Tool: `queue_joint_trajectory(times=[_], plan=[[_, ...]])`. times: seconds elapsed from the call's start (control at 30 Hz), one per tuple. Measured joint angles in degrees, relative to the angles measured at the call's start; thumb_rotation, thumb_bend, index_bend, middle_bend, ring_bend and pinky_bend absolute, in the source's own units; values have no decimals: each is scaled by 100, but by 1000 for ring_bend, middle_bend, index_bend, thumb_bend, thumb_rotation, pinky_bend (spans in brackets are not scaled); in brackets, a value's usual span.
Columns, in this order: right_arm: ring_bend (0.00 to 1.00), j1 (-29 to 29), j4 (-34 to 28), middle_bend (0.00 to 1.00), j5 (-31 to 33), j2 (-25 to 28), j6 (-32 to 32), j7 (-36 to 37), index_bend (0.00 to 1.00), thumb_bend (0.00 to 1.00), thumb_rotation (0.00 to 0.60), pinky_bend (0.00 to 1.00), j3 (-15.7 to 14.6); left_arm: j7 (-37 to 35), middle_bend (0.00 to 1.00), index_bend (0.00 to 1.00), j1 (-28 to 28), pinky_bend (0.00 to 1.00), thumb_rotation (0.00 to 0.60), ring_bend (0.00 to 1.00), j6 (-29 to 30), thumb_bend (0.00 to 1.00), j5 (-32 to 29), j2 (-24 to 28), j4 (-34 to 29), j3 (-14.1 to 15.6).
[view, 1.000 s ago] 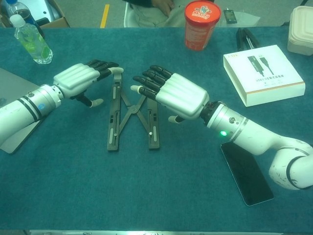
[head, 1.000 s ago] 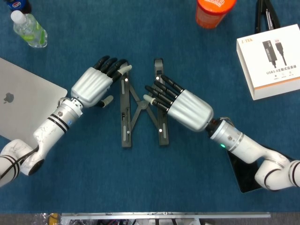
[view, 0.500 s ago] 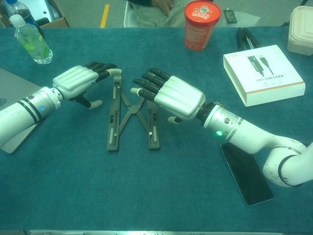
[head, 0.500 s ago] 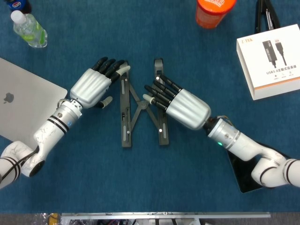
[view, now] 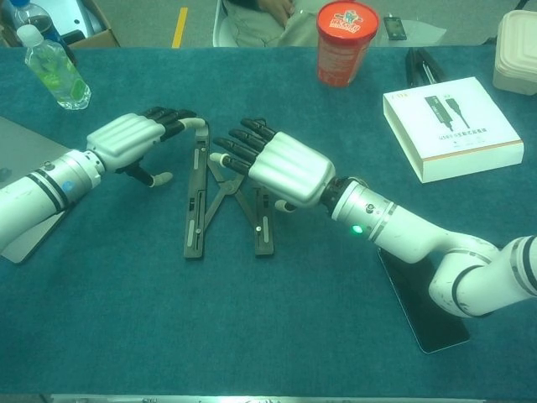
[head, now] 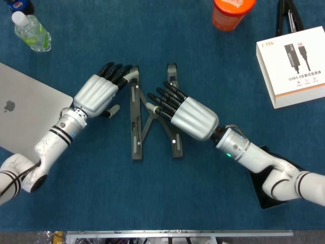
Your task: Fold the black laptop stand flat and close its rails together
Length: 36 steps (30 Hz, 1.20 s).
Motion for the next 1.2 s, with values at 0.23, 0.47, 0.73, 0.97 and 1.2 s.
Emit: queue_joint_trajectory(times=[0.23, 0.47, 0.73, 0.97, 1.2], plan=[[0, 35, 59, 0, 27, -79, 26, -54, 0, 0, 600, 38, 5, -39, 0, 0, 21, 0, 600, 0, -19, 317, -20, -10, -30, 3], [0, 41, 80, 0, 59, -95, 31, -62, 0, 0, 600, 38, -7, -151, 0, 0, 23, 0, 600, 0, -35, 317, -17, -52, -50, 9], [0, 66, 138, 0, 99, -148, 41, -60, 0, 0, 600, 37, 7, -205, 0, 0, 14, 0, 600, 0, -62, 318, -7, -78, -101, 16], [0, 91, 194, 0, 118, -192, 39, -56, 0, 0, 600, 38, 6, -246, 0, 0, 17, 0, 600, 0, -104, 317, -31, -137, -76, 13], [0, 117, 247, 0, 134, -256, 53, -78, 0, 0, 600, 37, 15, -277, 0, 0, 26, 0, 600, 0, -91, 317, -33, -123, -142, 8]])
